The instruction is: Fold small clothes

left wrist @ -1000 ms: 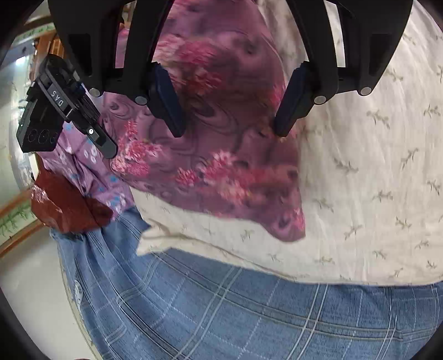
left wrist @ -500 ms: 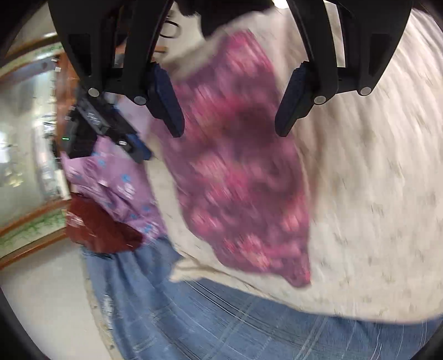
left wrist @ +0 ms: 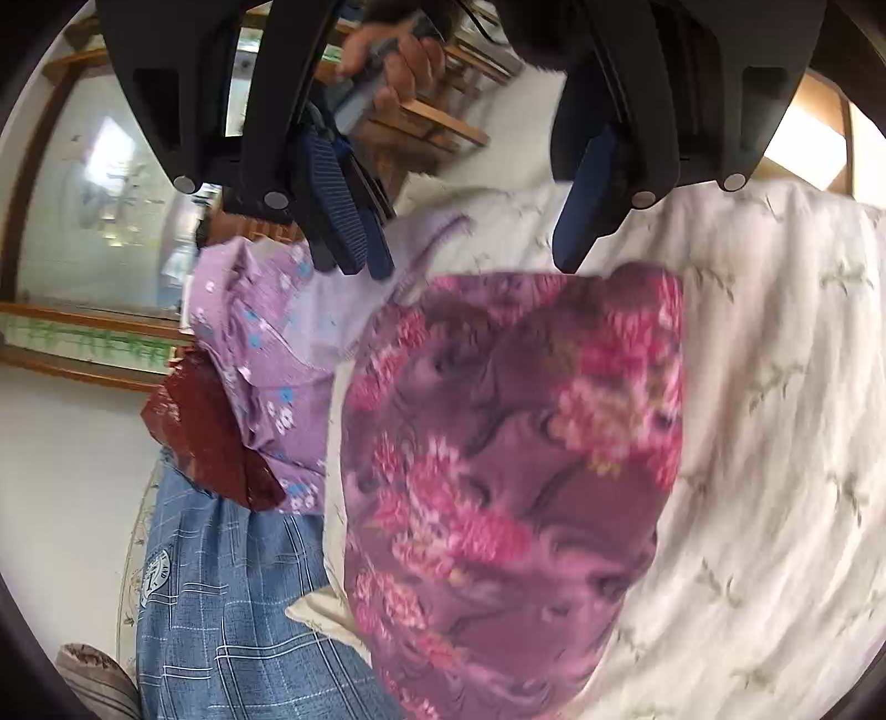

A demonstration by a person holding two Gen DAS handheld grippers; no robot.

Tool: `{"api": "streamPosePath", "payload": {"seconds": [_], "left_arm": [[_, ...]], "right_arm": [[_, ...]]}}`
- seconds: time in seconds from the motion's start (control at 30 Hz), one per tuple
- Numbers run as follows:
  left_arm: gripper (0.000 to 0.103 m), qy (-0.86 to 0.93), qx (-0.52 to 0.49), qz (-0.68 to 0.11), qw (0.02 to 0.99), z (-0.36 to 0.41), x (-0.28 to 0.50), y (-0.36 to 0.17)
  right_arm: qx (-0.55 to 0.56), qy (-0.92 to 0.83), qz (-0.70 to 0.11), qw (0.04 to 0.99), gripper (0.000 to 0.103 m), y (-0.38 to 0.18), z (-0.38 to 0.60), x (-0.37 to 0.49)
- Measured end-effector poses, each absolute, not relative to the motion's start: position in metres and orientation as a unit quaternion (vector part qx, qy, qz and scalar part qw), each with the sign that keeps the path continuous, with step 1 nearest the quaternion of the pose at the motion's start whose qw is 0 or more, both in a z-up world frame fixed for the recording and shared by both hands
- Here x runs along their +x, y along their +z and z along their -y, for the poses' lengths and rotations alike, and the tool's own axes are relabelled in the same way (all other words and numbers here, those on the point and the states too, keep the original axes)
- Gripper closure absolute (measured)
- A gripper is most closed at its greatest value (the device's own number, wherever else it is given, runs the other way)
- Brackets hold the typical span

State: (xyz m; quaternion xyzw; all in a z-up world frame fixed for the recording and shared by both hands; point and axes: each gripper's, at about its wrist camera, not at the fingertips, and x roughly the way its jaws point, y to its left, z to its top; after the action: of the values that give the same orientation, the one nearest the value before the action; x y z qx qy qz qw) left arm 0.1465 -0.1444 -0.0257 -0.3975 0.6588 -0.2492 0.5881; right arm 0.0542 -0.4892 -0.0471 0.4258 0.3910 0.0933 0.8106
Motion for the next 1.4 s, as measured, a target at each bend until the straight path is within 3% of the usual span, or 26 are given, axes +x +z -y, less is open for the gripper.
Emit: {"api": "streamPosePath", "payload": {"seconds": [0.13,0.2,0.3,0.37,0.6,0.63,0.67,0.7,0.87,1.0,1.03,1.1,1.2,1.3,1.4], "left_arm": [[0.035,-0.221,-0.418,-0.638,0.607,0.136,0.164,-0.026],[0.061,-0.220,-0.411,-0.633,0.618,0.131,0.163,-0.023],[0.086,-0.215,-0.391,-0.627,0.639,0.125,0.160,-0.018],[0.093,-0.207,-0.384,-0.624,0.648,0.118,0.161,-0.019],[0.095,-0.210,-0.369,-0.621,0.659,0.108,0.155,-0.021],[0.095,-0.210,-0.368,-0.620,0.661,0.105,0.155,-0.020],[0.095,-0.212,-0.368,-0.617,0.662,0.104,0.154,-0.019],[0.095,-0.214,-0.366,-0.614,0.665,0.101,0.153,-0.016],[0.095,-0.199,-0.357,-0.596,0.691,0.078,0.155,-0.008],[0.095,-0.189,-0.361,-0.623,0.668,0.075,0.156,-0.031],[0.095,-0.190,-0.359,-0.627,0.665,0.075,0.155,-0.032],[0.095,-0.194,-0.353,-0.626,0.667,0.075,0.155,-0.032],[0.095,-0.200,-0.339,-0.627,0.672,0.077,0.156,-0.027],[0.095,-0.203,-0.331,-0.626,0.676,0.081,0.154,-0.025],[0.095,-0.204,-0.327,-0.632,0.673,0.086,0.153,-0.027]], "right_arm": [[0.455,0.079,-0.377,0.803,0.042,-0.053,0.496,0.051],[0.482,0.080,-0.374,0.788,0.041,-0.061,0.498,0.053],[0.497,0.083,-0.379,0.776,0.041,-0.071,0.492,0.061],[0.484,0.064,-0.388,0.782,0.041,-0.073,0.487,0.067],[0.476,0.061,-0.393,0.784,0.037,-0.075,0.466,0.086],[0.460,0.055,-0.395,0.793,0.045,-0.074,0.461,0.092],[0.456,0.058,-0.398,0.794,0.065,-0.073,0.458,0.096],[0.471,0.077,-0.401,0.782,0.093,-0.073,0.455,0.100],[0.622,0.218,-0.285,0.696,0.094,-0.070,0.444,0.091],[0.649,0.138,-0.370,0.651,0.089,-0.142,0.446,0.092],[0.665,0.125,-0.374,0.634,0.094,-0.156,0.450,0.085],[0.661,0.133,-0.374,0.637,0.091,-0.155,0.455,0.073],[0.598,0.140,-0.392,0.685,0.071,-0.118,0.460,0.064],[0.520,0.122,-0.339,0.774,0.069,-0.062,0.474,0.053],[0.453,0.104,-0.318,0.826,0.040,-0.033,0.473,0.063]]}}
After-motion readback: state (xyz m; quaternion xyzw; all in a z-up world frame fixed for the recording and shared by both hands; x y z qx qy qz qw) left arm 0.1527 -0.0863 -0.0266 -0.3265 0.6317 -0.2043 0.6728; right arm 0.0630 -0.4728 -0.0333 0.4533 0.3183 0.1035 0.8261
